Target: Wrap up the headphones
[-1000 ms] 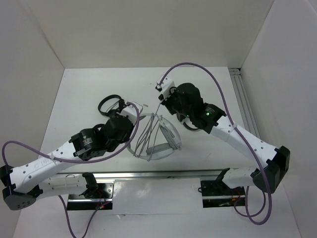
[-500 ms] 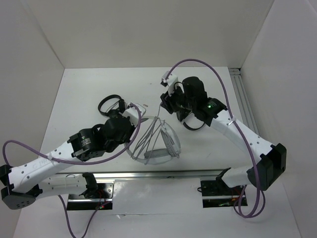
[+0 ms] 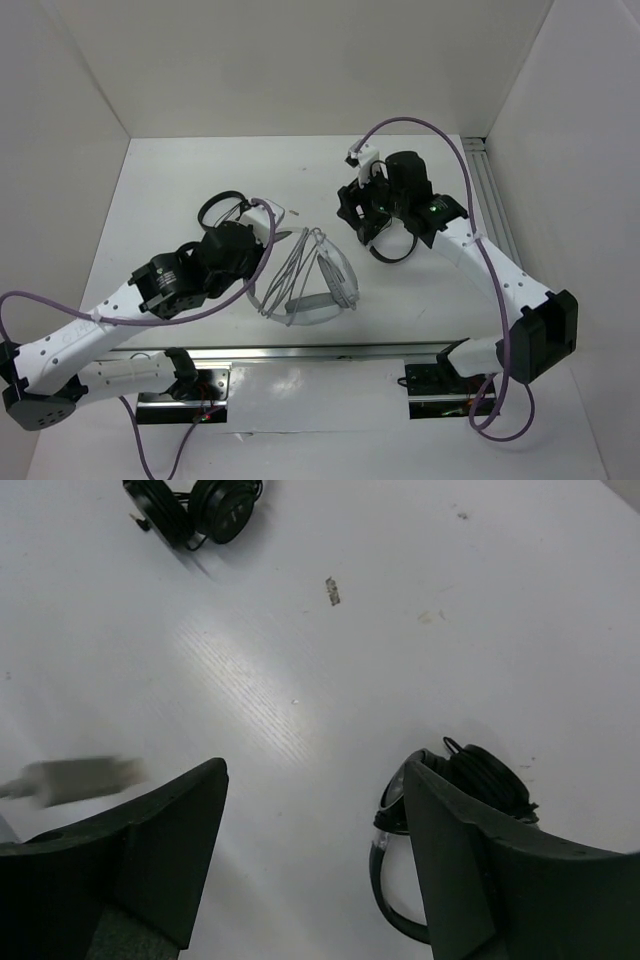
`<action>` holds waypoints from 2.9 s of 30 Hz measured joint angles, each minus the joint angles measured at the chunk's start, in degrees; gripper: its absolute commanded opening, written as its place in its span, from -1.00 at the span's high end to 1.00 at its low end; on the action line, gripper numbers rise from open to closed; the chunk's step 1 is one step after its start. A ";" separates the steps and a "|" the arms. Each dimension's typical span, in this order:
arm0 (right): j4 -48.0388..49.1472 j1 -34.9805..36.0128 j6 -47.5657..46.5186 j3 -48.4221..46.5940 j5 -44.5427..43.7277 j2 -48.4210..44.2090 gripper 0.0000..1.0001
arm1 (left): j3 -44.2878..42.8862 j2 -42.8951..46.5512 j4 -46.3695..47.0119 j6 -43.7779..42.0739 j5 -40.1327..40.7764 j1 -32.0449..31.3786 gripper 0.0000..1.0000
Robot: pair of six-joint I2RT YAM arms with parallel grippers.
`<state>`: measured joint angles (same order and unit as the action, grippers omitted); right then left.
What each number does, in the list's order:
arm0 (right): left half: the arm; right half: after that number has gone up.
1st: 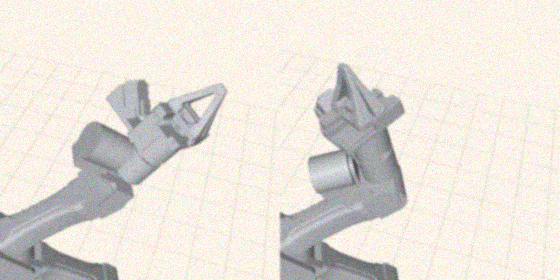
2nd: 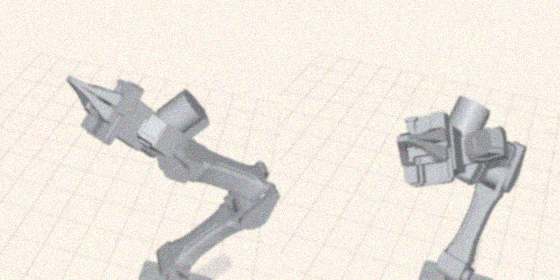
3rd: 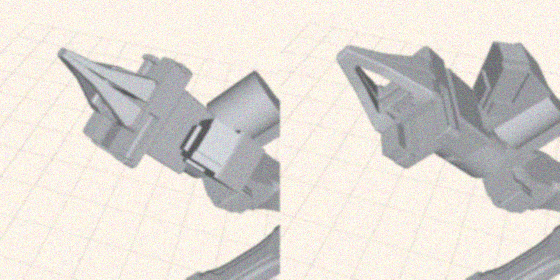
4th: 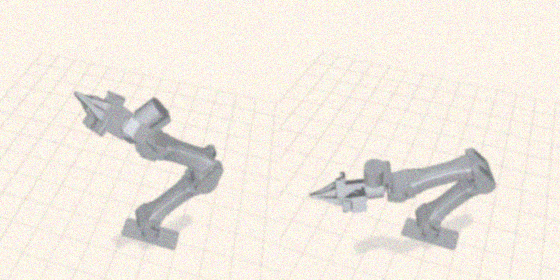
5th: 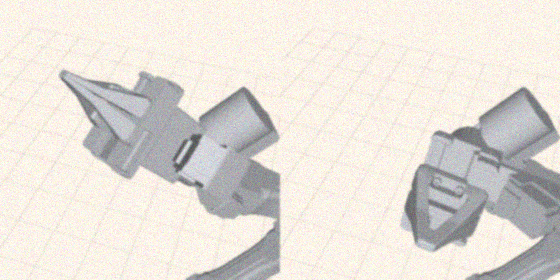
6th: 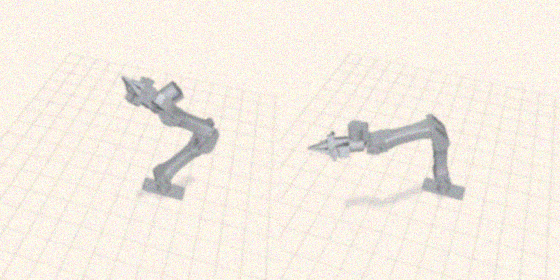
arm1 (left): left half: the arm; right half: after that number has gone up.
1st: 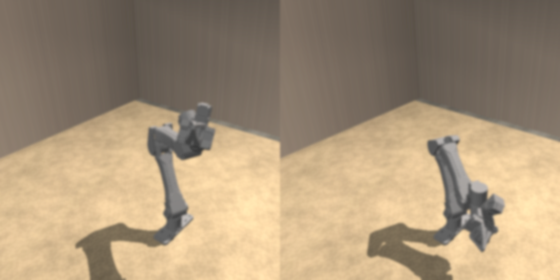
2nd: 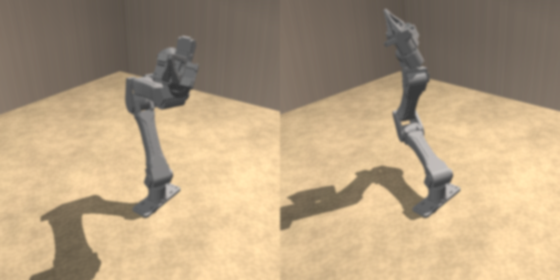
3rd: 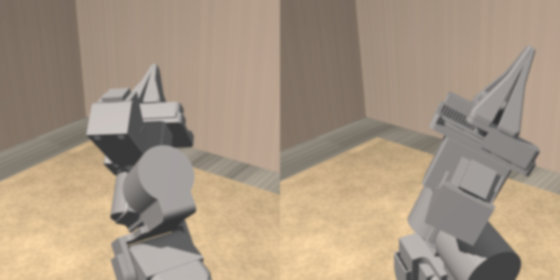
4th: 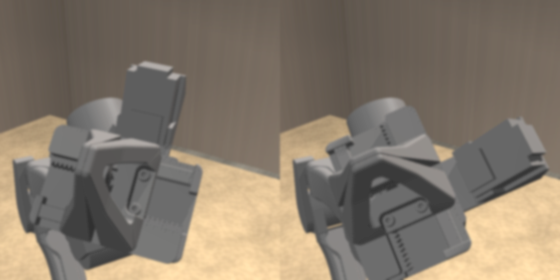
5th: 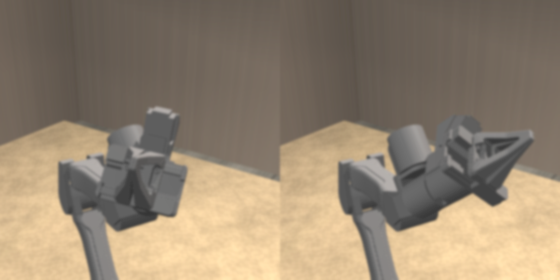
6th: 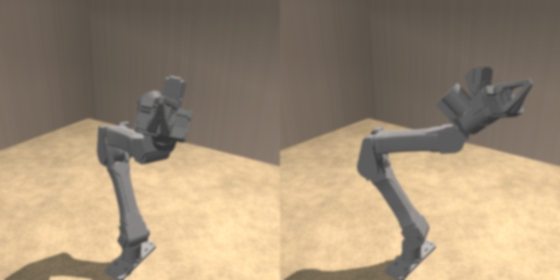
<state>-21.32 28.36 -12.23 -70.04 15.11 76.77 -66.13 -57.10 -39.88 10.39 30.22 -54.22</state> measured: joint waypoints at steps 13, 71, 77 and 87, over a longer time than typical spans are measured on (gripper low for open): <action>0.35 -6.14 7.13 1.79 -0.83 -5.38 -0.94 | -0.31 1.55 -0.85 3.65 -1.40 5.81 1.00; -6.29 11.32 20.61 -3.96 -22.60 -14.27 -0.98 | -24.76 -55.01 12.17 10.16 -22.62 34.58 -0.98; -7.69 13.94 21.29 -5.33 -24.79 -14.27 -0.98 | -25.40 -50.82 9.11 11.37 -19.78 33.68 -0.98; -13.53 17.27 25.81 -9.64 -31.01 -14.69 -0.98 | -24.83 -32.00 3.82 13.79 -16.74 29.88 -0.98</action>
<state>-34.85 45.63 13.58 -79.68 -15.90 62.08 -90.96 -89.10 -36.05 24.18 13.47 -24.34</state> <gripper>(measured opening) 0.991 0.990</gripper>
